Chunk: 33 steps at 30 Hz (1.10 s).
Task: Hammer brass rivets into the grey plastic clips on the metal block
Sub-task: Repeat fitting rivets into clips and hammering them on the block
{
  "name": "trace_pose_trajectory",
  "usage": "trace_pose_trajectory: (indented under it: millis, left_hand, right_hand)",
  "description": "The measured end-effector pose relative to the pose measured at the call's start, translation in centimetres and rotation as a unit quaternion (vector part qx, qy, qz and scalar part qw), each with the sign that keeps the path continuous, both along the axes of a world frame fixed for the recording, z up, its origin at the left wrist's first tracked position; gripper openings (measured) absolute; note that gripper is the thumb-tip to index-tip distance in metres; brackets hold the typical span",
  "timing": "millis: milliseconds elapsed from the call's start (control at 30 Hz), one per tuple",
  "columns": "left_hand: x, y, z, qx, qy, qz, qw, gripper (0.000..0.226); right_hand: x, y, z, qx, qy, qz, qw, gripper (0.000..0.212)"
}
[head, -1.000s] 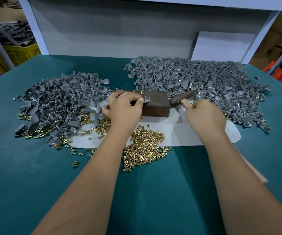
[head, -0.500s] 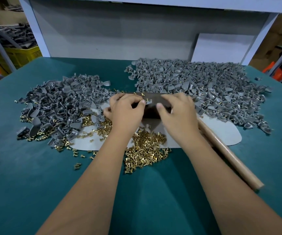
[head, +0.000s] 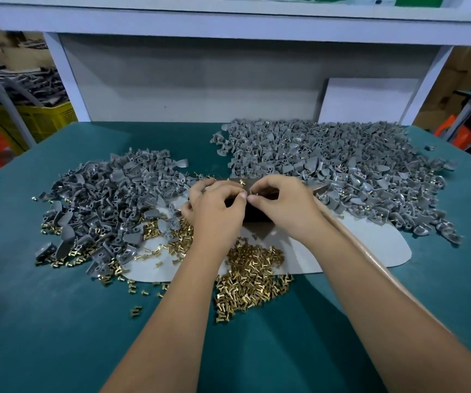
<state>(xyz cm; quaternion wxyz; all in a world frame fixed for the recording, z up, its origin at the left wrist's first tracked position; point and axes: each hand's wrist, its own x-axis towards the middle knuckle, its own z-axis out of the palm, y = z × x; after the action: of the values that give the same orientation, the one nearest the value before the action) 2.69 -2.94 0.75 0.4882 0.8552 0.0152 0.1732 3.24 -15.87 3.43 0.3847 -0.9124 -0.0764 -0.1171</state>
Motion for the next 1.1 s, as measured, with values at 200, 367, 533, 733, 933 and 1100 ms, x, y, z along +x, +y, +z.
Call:
trace_pose_trajectory:
  millis: [200,367,533,733,933,1100]
  left_hand:
    - [0.3,0.3,-0.3,-0.002,-0.019,0.024,1.000,0.019]
    - [0.6,0.5,-0.5,-0.012,-0.021,0.042,0.999,0.031]
    - [0.3,1.3,0.0,-0.073,-0.018,0.079,0.994,0.053]
    - [0.5,4.7,-0.1,0.075,-0.064,0.141,0.985,0.056]
    - [0.6,5.6,-0.8,0.274,0.096,0.080,0.953,0.042]
    - [0.8,5.9,-0.8,0.211,0.054,0.105,0.970,0.035]
  right_hand:
    - [3.7,-2.5,2.1,0.063,-0.055,-0.124,0.989,0.017]
    - [4.5,-3.5,0.4,-0.003,-0.047,-0.322,0.946,0.049]
    - [2.2,-1.0,-2.4,-0.087,-0.142,-0.229,0.959,0.041]
    - [-0.1,2.0,-2.9,-0.183,-0.202,-0.068,0.960,0.036]
    - [-2.2,4.1,-2.7,-0.196,-0.247,0.086,0.945,0.019]
    - [-2.9,5.4,-2.7,-0.262,-0.182,0.121,0.940,0.023]
